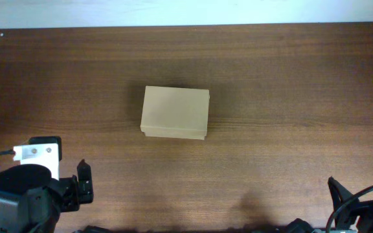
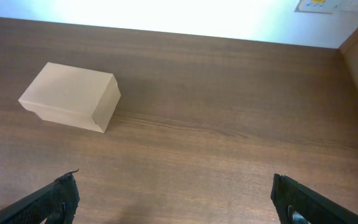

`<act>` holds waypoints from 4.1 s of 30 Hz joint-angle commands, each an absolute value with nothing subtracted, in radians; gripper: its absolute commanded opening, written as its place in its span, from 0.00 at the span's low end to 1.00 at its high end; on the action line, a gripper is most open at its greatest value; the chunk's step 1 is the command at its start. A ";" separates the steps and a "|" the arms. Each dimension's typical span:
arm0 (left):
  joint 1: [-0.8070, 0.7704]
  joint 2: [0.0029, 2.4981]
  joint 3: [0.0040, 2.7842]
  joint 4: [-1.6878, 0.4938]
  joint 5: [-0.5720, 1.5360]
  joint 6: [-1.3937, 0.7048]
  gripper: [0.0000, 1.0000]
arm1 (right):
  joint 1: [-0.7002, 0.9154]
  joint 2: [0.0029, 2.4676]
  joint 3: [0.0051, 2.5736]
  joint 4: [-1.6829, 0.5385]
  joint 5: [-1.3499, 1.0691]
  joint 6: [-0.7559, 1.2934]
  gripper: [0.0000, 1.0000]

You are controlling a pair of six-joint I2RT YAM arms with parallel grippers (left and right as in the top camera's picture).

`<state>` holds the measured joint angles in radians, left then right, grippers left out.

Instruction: Pack container

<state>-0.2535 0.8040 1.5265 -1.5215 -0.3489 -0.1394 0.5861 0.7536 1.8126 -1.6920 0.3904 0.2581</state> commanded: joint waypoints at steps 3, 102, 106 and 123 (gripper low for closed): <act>-0.257 0.805 1.521 -1.522 -0.360 -0.142 1.00 | 0.562 0.759 1.809 -1.697 0.393 0.263 0.99; -0.173 0.399 0.895 -0.685 -0.408 -0.142 1.00 | -0.029 0.077 0.111 -0.373 0.056 0.271 0.99; -0.173 0.305 0.669 -0.513 -0.408 -0.142 1.00 | -0.029 0.077 0.111 -0.373 0.056 0.271 0.99; -0.084 0.005 0.141 -0.194 -0.400 -0.142 1.00 | -0.029 0.077 0.111 -0.373 0.056 0.271 0.99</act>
